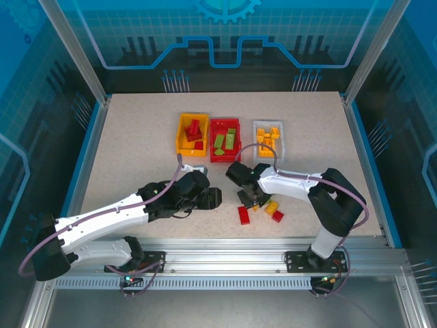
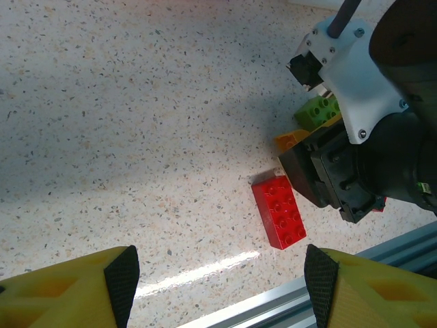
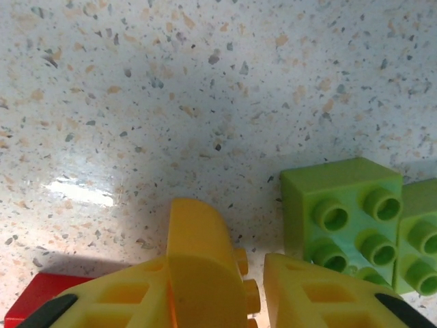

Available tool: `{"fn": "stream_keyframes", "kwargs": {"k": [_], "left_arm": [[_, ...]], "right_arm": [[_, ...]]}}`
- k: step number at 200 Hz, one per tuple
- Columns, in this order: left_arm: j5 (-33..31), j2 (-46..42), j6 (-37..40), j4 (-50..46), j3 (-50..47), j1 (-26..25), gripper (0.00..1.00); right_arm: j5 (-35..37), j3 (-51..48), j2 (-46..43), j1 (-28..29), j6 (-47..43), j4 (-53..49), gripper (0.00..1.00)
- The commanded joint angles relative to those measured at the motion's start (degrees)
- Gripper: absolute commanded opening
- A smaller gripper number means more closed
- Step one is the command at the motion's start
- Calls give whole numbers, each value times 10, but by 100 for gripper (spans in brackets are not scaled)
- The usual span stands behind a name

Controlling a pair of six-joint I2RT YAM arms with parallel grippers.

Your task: Sort the legos into containers by color

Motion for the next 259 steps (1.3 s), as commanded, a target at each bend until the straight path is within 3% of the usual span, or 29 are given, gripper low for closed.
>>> {"fn": "stream_keyframes", "kwargs": {"k": [1, 47, 90, 130, 177, 209, 259], "left_arm": [[-2, -10, -4, -5, -9, -3, 69], [46, -22, 8, 65, -20, -4, 70], [87, 0, 27, 134, 25, 0, 72], [109, 67, 41, 145, 88, 13, 73], [115, 104, 37, 133, 107, 14, 73], [123, 116, 30, 126, 101, 13, 73], [132, 176, 20, 99, 111, -11, 72]], "right_arm": [[-8, 9, 8, -8, -2, 10, 33], [40, 33, -50, -18, 14, -24, 23], [39, 103, -112, -123, -2, -43, 23], [-18, 217, -19, -231, -28, -18, 22], [-65, 388, 145, -289, -54, -36, 22], [-82, 444, 207, -303, -53, -63, 25], [-62, 410, 148, -303, -49, -50, 48]]}}
